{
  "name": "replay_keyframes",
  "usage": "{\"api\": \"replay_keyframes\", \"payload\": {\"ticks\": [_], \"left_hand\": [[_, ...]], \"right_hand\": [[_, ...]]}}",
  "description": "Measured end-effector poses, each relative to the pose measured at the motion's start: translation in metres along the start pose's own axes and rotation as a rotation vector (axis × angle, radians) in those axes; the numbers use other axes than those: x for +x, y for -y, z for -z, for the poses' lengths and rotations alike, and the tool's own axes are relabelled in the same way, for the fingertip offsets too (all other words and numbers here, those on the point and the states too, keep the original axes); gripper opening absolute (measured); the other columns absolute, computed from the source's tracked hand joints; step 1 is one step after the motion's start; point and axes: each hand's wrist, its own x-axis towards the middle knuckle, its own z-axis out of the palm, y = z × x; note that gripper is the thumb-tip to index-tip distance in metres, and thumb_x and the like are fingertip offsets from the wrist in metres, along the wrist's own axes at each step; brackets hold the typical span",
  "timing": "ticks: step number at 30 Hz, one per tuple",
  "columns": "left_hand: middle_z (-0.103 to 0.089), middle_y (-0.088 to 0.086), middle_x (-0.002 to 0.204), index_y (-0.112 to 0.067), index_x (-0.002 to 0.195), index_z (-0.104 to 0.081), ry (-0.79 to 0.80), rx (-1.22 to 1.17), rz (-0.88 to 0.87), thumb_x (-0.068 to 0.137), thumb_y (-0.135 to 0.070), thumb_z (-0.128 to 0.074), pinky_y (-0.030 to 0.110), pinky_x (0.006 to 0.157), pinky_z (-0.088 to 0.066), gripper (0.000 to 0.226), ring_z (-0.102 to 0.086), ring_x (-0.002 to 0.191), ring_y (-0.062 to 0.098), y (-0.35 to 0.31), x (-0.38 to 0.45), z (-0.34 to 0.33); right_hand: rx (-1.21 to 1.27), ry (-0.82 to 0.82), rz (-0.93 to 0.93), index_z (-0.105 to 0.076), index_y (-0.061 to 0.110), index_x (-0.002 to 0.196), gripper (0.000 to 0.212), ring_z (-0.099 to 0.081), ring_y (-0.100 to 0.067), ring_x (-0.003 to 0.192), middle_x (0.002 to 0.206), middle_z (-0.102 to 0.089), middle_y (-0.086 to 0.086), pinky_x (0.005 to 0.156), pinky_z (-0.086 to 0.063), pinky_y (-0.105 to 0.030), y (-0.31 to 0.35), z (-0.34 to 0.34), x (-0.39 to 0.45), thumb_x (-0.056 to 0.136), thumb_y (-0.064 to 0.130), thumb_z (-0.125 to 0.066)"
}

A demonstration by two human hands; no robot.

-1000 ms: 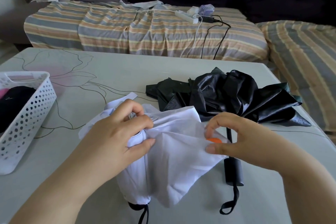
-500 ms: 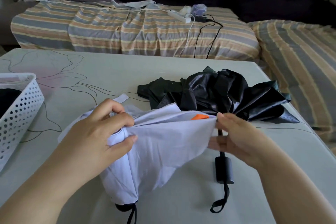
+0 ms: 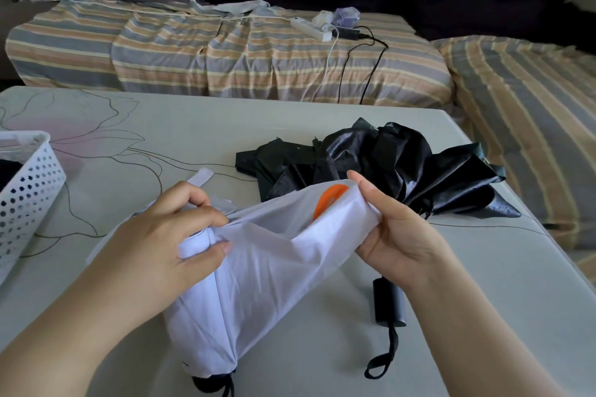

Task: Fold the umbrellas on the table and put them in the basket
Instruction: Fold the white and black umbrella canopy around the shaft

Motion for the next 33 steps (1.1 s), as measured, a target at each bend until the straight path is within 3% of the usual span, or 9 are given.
{"api": "replay_keyframes", "payload": {"ticks": [3,7,10,17,20,24,27,30,33], "left_hand": [[-0.047,-0.025,0.1,-0.045,0.078,-0.06,0.018,-0.05,0.036,0.066,-0.062,-0.047,0.027,0.06,-0.043,0.024,-0.052,0.069,0.015,0.0,0.0,-0.001],[-0.049,-0.024,0.1,-0.052,0.072,-0.051,-0.011,-0.112,0.031,0.07,-0.063,-0.049,0.02,0.059,-0.04,0.011,-0.052,0.077,0.005,0.001,0.0,0.001],[-0.048,-0.025,0.099,-0.045,0.078,-0.052,-0.014,-0.108,-0.015,0.074,-0.058,-0.051,0.015,0.056,-0.036,0.014,-0.05,0.072,-0.002,-0.004,0.002,-0.001],[-0.046,-0.023,0.1,-0.027,0.079,-0.064,-0.069,-0.096,-0.056,0.076,-0.053,-0.052,0.013,0.057,-0.036,0.028,-0.047,0.074,-0.003,-0.007,0.001,-0.003],[-0.042,-0.02,0.097,-0.019,0.08,-0.068,-0.1,-0.065,-0.131,0.079,-0.046,-0.053,0.022,0.054,-0.037,0.03,-0.044,0.072,-0.002,-0.015,0.002,-0.005],[-0.041,-0.015,0.101,-0.019,0.078,-0.069,-0.11,-0.042,-0.157,0.079,-0.044,-0.054,0.027,0.055,-0.037,0.03,-0.043,0.068,0.002,-0.019,0.001,-0.006],[-0.041,-0.012,0.1,-0.018,0.076,-0.068,-0.107,-0.009,-0.178,0.08,-0.042,-0.053,0.021,0.051,-0.035,0.029,-0.042,0.066,0.004,-0.021,0.002,-0.003],[-0.043,-0.008,0.099,-0.019,0.076,-0.066,-0.112,0.024,-0.212,0.08,-0.04,-0.054,0.02,0.05,-0.035,0.025,-0.043,0.065,0.007,-0.023,0.003,0.002],[-0.045,-0.005,0.099,-0.022,0.079,-0.062,-0.128,0.061,-0.289,0.081,-0.038,-0.055,0.027,0.045,-0.042,0.018,-0.043,0.063,0.01,-0.024,0.004,0.003]], "right_hand": [[-0.005,-0.006,0.003,-0.076,0.015,0.088,0.018,-0.07,-0.017,0.071,0.086,-0.073,-0.006,0.074,-0.058,-0.034,-0.006,-0.008,0.002,0.082,0.02,-0.06],[0.18,-0.181,0.159,-0.046,0.018,0.137,0.04,-0.067,-0.019,0.087,0.112,-0.063,-0.005,0.075,-0.056,-0.039,0.003,-0.007,0.008,0.098,0.009,-0.047],[0.239,-0.204,0.158,-0.039,0.017,0.144,0.049,-0.071,-0.021,0.085,0.115,-0.064,-0.008,0.069,-0.058,-0.038,0.006,-0.003,0.007,0.097,0.012,-0.05],[0.282,-0.261,0.243,-0.043,0.015,0.14,0.049,-0.071,-0.014,0.073,0.105,-0.065,-0.008,0.063,-0.06,-0.028,0.011,-0.005,0.001,0.094,0.003,-0.052],[0.236,-0.283,0.176,-0.056,0.005,0.117,0.024,-0.069,-0.016,0.062,0.079,-0.07,-0.009,0.056,-0.058,-0.027,0.018,-0.004,-0.003,0.094,0.009,-0.054],[-0.453,-0.425,0.08,-0.062,0.014,0.112,0.024,-0.061,-0.015,0.077,0.088,-0.067,-0.002,0.083,-0.05,-0.032,0.012,0.005,-0.001,0.088,0.021,-0.065],[-0.961,-0.582,0.408,-0.052,0.027,0.127,0.046,-0.052,-0.008,0.096,0.114,-0.05,0.003,0.087,-0.042,-0.025,0.013,0.011,-0.001,0.085,0.028,-0.07],[-1.298,-0.204,0.834,-0.049,0.046,0.118,0.059,-0.042,0.006,0.114,0.122,-0.042,0.018,0.096,-0.035,-0.011,0.023,0.0,-0.02,0.081,0.005,-0.068],[-1.665,0.125,0.82,-0.049,0.05,0.119,0.059,-0.025,0.003,0.131,0.123,-0.045,0.032,0.107,-0.018,-0.018,0.017,-0.008,-0.023,0.075,0.013,-0.063]]}}
